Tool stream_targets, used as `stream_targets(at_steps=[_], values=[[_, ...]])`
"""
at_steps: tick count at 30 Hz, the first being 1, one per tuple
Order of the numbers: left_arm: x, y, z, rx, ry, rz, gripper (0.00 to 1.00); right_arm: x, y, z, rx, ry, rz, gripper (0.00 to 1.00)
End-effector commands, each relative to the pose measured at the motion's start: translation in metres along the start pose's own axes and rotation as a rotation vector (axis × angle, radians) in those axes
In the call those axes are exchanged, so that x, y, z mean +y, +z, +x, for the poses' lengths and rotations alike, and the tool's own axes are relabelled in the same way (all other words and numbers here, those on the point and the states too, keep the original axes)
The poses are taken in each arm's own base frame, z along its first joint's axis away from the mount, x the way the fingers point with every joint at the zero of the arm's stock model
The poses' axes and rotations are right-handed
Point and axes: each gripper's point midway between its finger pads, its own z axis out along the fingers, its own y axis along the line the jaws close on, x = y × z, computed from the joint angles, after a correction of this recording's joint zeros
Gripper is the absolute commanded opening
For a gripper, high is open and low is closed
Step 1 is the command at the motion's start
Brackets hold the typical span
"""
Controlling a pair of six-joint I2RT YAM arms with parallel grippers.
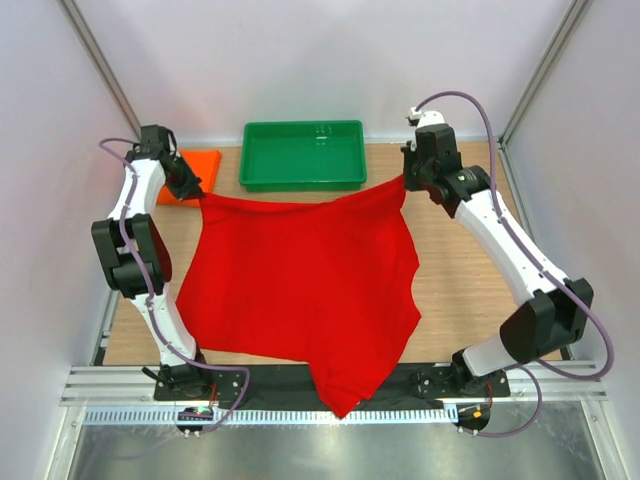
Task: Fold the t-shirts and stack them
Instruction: Fold the tshirt
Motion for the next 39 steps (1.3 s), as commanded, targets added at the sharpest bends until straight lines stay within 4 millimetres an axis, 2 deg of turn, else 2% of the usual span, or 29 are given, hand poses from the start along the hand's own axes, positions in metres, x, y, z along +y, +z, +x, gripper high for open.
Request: stream_targets(at_steps=[1,2,8,9,15,22,26,29,39], values=[[-0.005,-0.015,0.002,0.011,0.036,0.04,0.0,0.009,-0.044,0.017,0.049,0.043,-0.043,0.01],[-0.005,-0.017,0.002,0.009,0.033,0.039,0.0,0.012,-0.054,0.025,0.071,0.038,-0.047,0.01],[-0.004,-0.03,0.004,0.016,0.031,0.022,0.0,0.03,-0.088,0.062,0.156,0.095,-0.076,0.01],[-0.001,-0.029,0.009,0.026,0.026,0.013,0.0,0.03,-0.093,0.068,0.166,0.107,-0.074,0.01],[0.011,-0.037,0.022,0.026,0.014,-0.019,0.0,0.037,-0.109,0.102,0.222,0.19,-0.068,0.01],[0.041,-0.04,0.039,0.072,0.018,-0.125,0.0,0.037,-0.117,0.138,0.282,0.246,-0.057,0.01],[0.052,-0.038,0.046,0.108,0.026,-0.161,0.0,0.046,-0.123,0.154,0.313,0.265,-0.104,0.01],[0.061,-0.034,0.054,0.129,0.025,-0.197,0.0,0.055,-0.121,0.175,0.361,0.278,-0.125,0.01],[0.082,-0.02,0.07,0.194,0.019,-0.283,0.0,0.07,-0.115,0.209,0.446,0.273,-0.139,0.01]])
